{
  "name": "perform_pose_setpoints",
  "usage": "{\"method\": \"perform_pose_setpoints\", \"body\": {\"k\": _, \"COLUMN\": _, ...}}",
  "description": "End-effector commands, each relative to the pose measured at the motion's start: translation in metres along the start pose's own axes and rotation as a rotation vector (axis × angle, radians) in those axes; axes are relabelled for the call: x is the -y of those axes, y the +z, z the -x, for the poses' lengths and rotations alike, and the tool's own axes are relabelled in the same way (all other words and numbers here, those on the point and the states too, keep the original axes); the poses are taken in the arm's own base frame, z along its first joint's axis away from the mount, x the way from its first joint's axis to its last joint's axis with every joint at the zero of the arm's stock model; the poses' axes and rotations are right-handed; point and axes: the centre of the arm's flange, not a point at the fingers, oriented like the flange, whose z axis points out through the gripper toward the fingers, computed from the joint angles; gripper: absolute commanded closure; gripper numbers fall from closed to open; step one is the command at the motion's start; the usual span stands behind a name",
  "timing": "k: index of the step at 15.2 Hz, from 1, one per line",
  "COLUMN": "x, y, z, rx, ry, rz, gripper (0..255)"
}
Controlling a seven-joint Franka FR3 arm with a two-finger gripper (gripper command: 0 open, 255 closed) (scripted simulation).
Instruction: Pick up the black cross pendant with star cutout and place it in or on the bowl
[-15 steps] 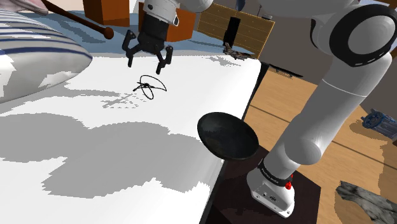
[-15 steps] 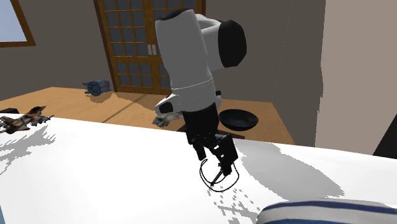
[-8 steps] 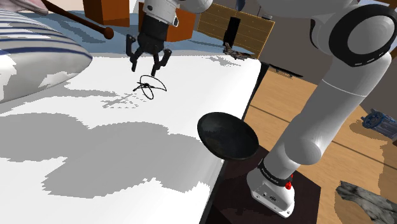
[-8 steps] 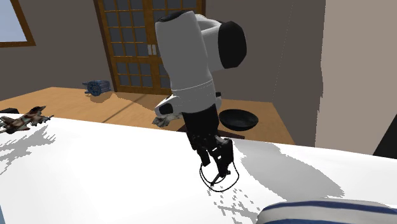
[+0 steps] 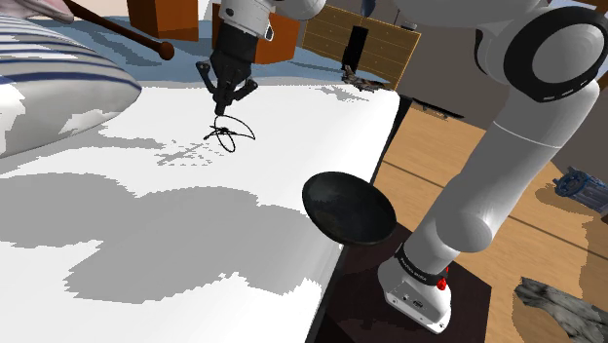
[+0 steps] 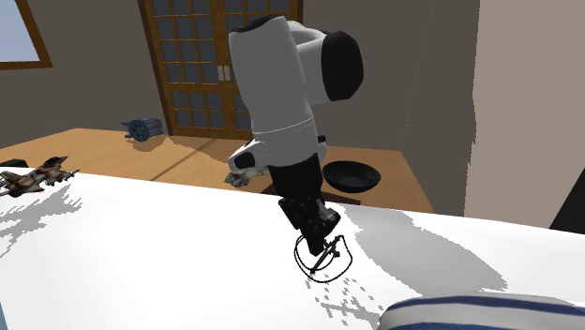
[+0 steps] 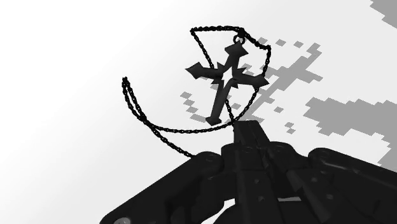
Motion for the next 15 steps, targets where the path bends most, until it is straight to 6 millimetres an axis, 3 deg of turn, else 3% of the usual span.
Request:
{"method": "perform_pose_setpoints", "body": {"k": 1, "x": 0.0, "y": 0.0, "z": 0.0, "rx": 0.0, "ry": 0.0, "rz": 0.0, "gripper": 255}}
{"method": "perform_pose_setpoints", "body": {"k": 2, "x": 0.0, "y": 0.0, "z": 0.0, "rx": 0.0, "ry": 0.0, "rz": 0.0, "gripper": 0}}
{"method": "perform_pose_setpoints", "body": {"k": 4, "x": 0.004, "y": 0.028, "z": 0.093, "rx": -0.472, "ry": -0.002, "rz": 0.074, "gripper": 0}}
{"method": "perform_pose_setpoints", "body": {"k": 11, "x": 0.002, "y": 0.061, "z": 0.076, "rx": -0.472, "ry": -0.002, "rz": 0.074, "gripper": 0}}
{"method": "perform_pose_setpoints", "body": {"k": 15, "x": 0.001, "y": 0.063, "z": 0.075, "rx": -0.472, "ry": -0.002, "rz": 0.074, "gripper": 0}}
